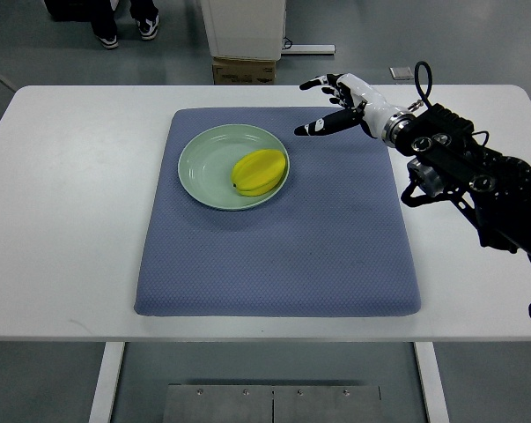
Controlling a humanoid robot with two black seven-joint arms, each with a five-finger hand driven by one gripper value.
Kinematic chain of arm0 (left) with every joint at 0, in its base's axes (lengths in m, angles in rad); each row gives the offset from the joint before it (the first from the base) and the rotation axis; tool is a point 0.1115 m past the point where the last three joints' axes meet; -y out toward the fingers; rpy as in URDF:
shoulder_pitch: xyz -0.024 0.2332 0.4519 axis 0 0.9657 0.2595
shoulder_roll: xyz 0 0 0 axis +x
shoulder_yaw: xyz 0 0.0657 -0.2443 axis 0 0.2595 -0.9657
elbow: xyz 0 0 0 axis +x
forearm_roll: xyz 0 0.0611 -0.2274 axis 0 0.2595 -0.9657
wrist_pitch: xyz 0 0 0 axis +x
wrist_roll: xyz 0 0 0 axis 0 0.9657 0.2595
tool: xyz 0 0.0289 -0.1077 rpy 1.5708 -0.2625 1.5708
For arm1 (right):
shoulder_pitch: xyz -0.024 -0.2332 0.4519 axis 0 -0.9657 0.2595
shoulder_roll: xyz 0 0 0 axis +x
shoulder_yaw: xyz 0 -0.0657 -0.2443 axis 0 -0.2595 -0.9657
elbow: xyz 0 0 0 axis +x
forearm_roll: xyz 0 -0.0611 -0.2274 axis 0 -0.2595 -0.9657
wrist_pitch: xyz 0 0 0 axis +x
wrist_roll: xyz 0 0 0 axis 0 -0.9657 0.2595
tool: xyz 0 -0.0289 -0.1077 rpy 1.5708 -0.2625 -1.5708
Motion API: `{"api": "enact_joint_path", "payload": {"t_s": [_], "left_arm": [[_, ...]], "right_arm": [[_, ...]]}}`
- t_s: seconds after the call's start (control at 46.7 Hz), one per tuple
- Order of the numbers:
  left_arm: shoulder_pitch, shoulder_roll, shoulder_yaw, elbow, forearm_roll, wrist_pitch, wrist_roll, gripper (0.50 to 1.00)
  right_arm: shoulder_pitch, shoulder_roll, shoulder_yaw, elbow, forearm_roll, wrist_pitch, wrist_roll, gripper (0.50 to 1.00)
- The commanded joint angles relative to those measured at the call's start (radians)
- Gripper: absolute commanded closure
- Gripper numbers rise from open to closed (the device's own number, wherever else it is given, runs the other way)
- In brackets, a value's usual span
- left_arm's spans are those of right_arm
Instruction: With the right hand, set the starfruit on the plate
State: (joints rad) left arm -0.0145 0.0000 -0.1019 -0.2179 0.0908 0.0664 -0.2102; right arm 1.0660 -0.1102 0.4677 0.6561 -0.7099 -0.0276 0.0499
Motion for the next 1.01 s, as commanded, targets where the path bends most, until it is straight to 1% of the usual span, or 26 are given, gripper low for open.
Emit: {"api": "enact_joint_path", "payload": {"t_s": [0.0, 0.15, 0.343, 0.664, 0.985], "left_arm": [[0.001, 0.0, -0.001, 0.0, 0.0, 0.0, 0.0, 0.5], [-0.001, 0.0, -0.001, 0.0, 0.001, 0.0, 0.0, 0.5], [0.001, 0.0, 0.001, 0.0, 0.001, 0.0, 0.0, 0.5], [0.001, 0.0, -0.001, 0.0, 0.0, 0.0, 0.0, 0.5], [0.001, 0.0, -0.001, 0.0, 0.0, 0.001, 0.0, 0.5]], "right_arm": [[-0.023, -0.005, 0.049, -0.001, 0.02, -0.027, 0.001, 0.5], [-0.058, -0.025, 0.127, 0.0, 0.069, -0.052, 0.005, 0.5], [-0.112, -0.037, 0.244, 0.0, 0.096, -0.055, 0.014, 0.5], [-0.215, -0.029, 0.46, 0.005, 0.098, -0.064, 0.014, 0.5], [-0.265, -0.025, 0.549, 0.007, 0.099, -0.064, 0.013, 0.5]]}}
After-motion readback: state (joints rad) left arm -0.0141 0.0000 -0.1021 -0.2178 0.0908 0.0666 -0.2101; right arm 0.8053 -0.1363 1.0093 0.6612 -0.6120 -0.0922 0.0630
